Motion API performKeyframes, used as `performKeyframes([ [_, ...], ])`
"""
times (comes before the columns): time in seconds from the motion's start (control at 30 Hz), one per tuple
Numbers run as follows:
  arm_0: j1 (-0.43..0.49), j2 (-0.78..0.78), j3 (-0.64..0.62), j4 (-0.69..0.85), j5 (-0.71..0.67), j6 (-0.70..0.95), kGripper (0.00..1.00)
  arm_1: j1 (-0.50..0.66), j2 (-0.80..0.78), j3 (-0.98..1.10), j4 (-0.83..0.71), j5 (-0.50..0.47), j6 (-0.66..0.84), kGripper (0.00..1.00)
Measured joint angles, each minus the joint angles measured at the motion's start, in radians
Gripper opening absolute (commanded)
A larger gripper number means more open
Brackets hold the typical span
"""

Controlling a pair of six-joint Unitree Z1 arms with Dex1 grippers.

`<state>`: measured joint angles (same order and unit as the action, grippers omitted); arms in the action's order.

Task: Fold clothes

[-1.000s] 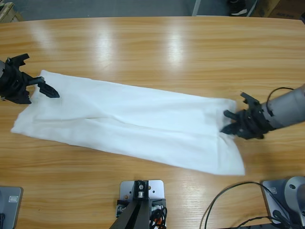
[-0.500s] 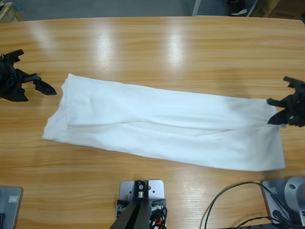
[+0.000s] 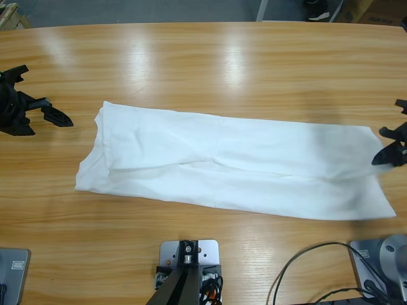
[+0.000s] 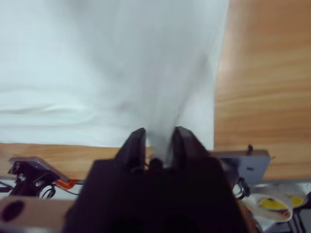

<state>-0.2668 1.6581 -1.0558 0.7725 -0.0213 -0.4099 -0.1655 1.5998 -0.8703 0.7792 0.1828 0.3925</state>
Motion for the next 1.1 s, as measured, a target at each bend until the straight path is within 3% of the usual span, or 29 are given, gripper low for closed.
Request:
performKeyframes([
  [0.17,0.0,0.0,0.0,0.0,0.0,0.0,0.973,0.0,-0.057,0.009,0.014,-0.031,0.085,1.0],
  [0.43,-0.004,-0.001,0.0,0.005,0.002,-0.004,0.973,-0.136,0.029,0.084,-0.118,0.052,0.121,1.0],
  [0.9,-0.009,-0.001,-0.031,0.035,0.008,-0.014,0.973,-0.274,0.165,0.121,-0.192,0.155,0.126,0.989],
  [1.1,-0.009,-0.011,-0.036,0.041,0.019,-0.014,0.973,-0.332,0.195,0.137,-0.241,0.194,0.064,0.998],
])
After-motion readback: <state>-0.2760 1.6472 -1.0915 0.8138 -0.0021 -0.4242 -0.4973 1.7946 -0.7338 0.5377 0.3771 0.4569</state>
